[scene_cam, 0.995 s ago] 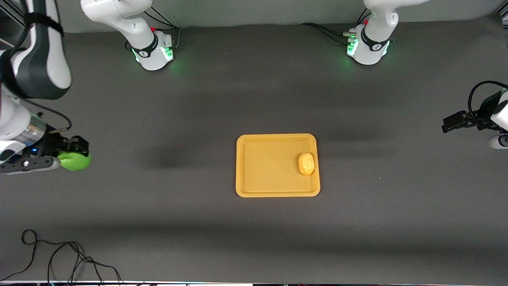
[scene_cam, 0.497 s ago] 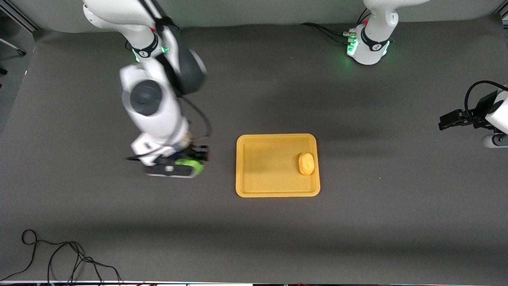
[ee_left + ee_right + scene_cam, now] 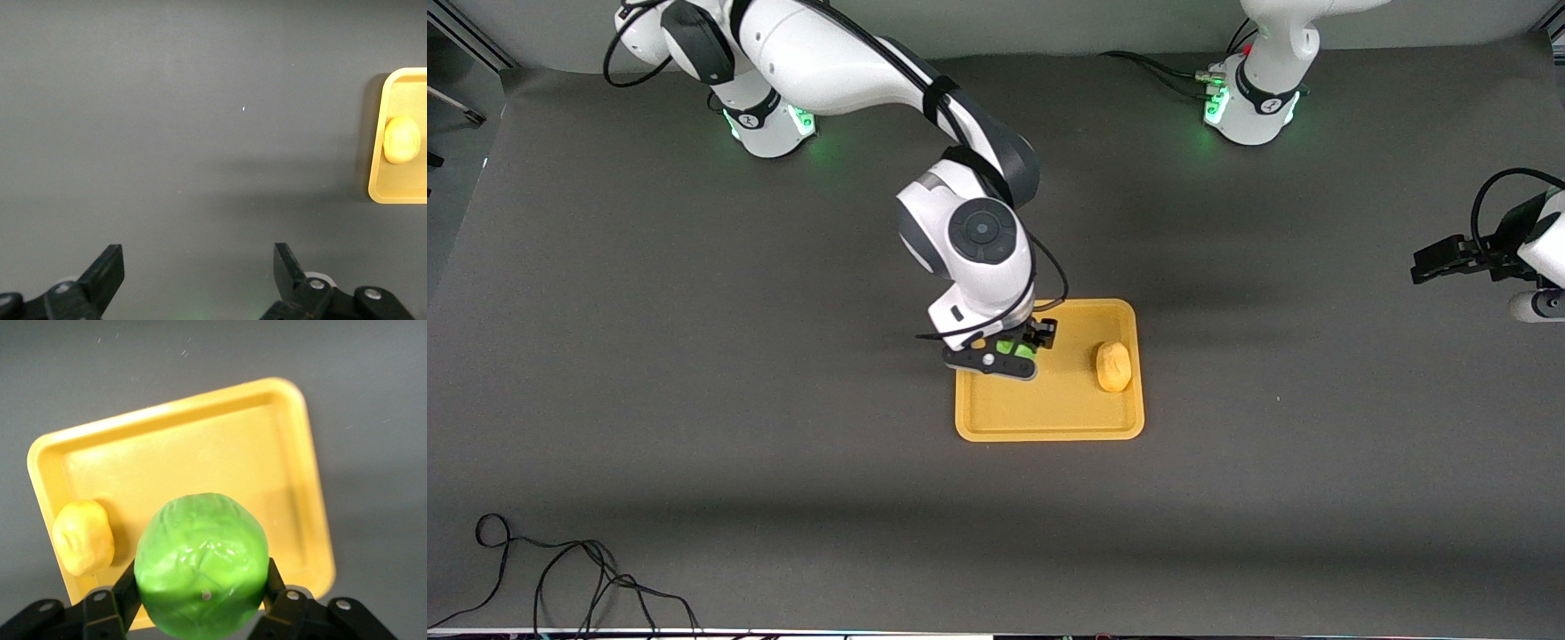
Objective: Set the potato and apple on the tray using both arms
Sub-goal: 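Carry the apple with the right gripper onto the tray beside the potato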
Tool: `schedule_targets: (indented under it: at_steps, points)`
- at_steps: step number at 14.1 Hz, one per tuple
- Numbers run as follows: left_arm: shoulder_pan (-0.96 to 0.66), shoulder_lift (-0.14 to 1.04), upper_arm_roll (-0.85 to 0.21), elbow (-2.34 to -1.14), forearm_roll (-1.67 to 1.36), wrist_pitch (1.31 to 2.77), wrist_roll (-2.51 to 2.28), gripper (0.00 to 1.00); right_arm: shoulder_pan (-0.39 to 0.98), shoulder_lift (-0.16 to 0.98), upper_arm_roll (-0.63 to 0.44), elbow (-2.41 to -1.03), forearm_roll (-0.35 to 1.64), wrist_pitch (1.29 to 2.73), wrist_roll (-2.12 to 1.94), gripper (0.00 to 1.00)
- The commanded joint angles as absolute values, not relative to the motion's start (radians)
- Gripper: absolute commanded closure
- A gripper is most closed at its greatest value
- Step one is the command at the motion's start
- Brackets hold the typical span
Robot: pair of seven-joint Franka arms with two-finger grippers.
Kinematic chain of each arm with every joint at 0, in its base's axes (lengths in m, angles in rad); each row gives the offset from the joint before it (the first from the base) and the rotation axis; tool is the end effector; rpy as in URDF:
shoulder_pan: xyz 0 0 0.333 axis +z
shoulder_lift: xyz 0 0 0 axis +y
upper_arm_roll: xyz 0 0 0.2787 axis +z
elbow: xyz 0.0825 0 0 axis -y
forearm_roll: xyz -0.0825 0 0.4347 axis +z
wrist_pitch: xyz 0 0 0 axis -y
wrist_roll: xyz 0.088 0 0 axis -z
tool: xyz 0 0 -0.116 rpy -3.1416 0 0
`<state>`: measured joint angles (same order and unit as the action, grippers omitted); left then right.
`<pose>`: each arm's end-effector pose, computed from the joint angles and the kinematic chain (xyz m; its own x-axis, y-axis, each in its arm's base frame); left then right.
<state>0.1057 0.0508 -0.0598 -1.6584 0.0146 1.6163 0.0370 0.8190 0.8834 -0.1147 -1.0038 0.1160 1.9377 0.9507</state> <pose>0.6146 0.0304 0.5053 0.9956 0.0078 -0.0930 0.0071 -0.9999 -0.0080 0.5851 0.5465 0.2803 0.9709 -0.2390 0.0141 -0.2378 -0.9696 -0.0573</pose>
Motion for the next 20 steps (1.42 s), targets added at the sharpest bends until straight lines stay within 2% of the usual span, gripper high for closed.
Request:
schedule_targets:
  at_steps: [1, 5, 10, 11, 12, 16, 20]
  points:
    - [0.103, 0.054, -0.049, -1.652, 0.003, 1.600, 0.080, 0.00, 0.863, 1.017, -0.124, -0.940, 0.092, 2.034, 1.043, 0.55]
    - [0.101, 0.078, -0.046, -1.652, 0.005, 1.609, 0.083, 0.00, 0.876, 1.092, -0.124, -0.940, 0.081, 2.117, 1.049, 0.55]
    - [0.089, 0.077, -0.051, -1.658, 0.003, 1.574, 0.117, 0.00, 0.867, 1.118, -0.129, -0.939, 0.060, 2.144, 1.046, 0.55]
    - [0.087, 0.077, -0.051, -1.658, 0.003, 1.574, 0.118, 0.00, 0.867, 1.118, -0.129, -0.939, 0.060, 2.148, 1.048, 0.33]
    - [0.092, 0.075, -0.051, -1.658, 0.003, 1.574, 0.121, 0.00, 0.865, 1.118, -0.129, -0.939, 0.060, 2.157, 1.048, 0.01]
    - [0.090, 0.078, -0.051, -1.649, 0.003, 1.612, 0.123, 0.00, 0.862, 1.094, -0.127, -0.937, 0.063, 2.111, 1.051, 0.00]
    - [0.103, 0.065, -0.051, -1.663, 0.002, 1.594, 0.138, 0.01, 0.836, 0.976, -0.127, -0.916, 0.067, 1.900, 1.046, 0.00]
